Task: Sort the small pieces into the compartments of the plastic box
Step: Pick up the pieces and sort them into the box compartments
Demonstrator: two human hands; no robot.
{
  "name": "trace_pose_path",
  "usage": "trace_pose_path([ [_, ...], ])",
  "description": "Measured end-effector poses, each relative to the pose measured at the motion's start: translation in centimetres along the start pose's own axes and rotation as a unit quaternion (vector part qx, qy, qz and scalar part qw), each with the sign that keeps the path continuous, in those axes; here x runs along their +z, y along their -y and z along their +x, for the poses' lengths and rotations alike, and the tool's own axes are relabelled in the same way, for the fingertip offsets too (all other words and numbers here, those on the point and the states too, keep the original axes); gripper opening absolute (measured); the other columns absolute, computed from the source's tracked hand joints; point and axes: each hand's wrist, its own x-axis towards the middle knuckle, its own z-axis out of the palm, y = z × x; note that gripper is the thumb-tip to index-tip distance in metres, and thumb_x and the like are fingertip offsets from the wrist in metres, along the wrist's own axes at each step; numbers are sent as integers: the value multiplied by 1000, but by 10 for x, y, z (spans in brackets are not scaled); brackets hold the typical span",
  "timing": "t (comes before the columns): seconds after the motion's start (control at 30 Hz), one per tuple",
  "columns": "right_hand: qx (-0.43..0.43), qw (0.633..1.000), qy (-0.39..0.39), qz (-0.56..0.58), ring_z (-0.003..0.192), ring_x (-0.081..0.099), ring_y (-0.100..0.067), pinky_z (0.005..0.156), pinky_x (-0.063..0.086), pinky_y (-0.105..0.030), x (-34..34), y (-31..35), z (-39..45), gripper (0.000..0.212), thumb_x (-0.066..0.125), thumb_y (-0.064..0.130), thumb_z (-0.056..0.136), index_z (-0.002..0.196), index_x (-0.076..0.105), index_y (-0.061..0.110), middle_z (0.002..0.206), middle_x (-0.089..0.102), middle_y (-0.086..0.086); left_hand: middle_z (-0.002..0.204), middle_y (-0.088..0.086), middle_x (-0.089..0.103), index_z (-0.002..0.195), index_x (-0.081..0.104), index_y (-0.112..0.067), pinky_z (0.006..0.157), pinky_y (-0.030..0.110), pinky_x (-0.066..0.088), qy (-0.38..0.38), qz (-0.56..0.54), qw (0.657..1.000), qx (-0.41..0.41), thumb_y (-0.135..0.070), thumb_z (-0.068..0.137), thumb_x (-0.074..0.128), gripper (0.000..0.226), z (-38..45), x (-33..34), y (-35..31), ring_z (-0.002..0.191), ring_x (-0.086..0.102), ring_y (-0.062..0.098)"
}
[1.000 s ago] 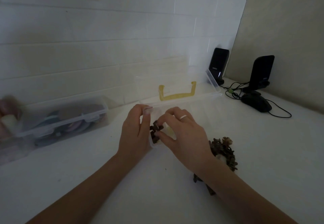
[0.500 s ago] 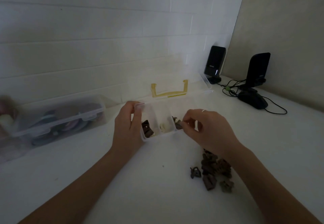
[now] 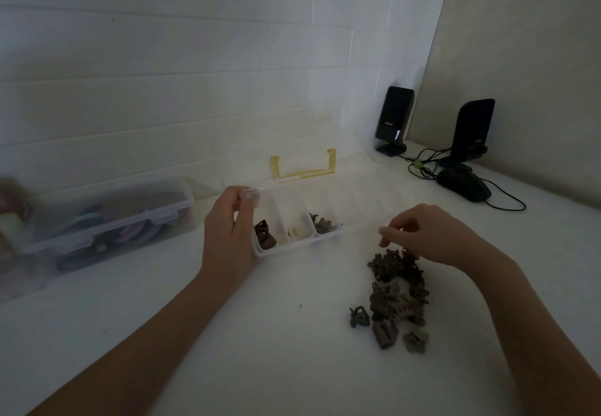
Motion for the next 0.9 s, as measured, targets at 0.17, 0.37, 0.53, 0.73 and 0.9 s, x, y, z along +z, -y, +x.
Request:
trace_pose_path([
  [0.17,-44,992,111,42,43,32,-6,47,28,-17,-1,-3,-2,13,64,33,82,81,72,43,43,41,10,84,-11,63,83,56,-31,63,10,39,-2,-8,1000,0,-35,94,41,20,0,0,1,70,53,-4],
  [0.37,-84,989,111,59,41,32,-5,45,29,-15,3,2,0,8,73,28,78,76,73,35,42,41,11,84,-12,63,84,56,-31,63,10,39,-1,-6,1000,5,-33,95,41,19,1,0,1,70,53,-5],
  [0.53,-105,987,93,78,41,35,-4,45,31,-15,6,14,-1,6,74,33,76,72,71,29,42,46,11,88,-15,63,90,57,-28,68,10,40,6,8,1000,16,-33,95,39,20,1,-1,0,79,55,-8],
  [0.73,-182,967,37,178,47,46,-8,48,37,-15,4,35,-7,5,73,26,78,74,71,24,53,60,3,89,-16,61,95,57,-20,70,14,40,17,25,999,40,-30,96,37,22,-2,-1,-4,81,56,-2],
  [0.9,-207,949,-165,169,61,60,-6,51,37,-4,15,51,-9,8,74,17,77,75,67,21,66,67,10,91,-7,62,98,58,-17,74,26,45,21,30,998,42,-31,97,36,26,-6,0,-8,86,60,11],
])
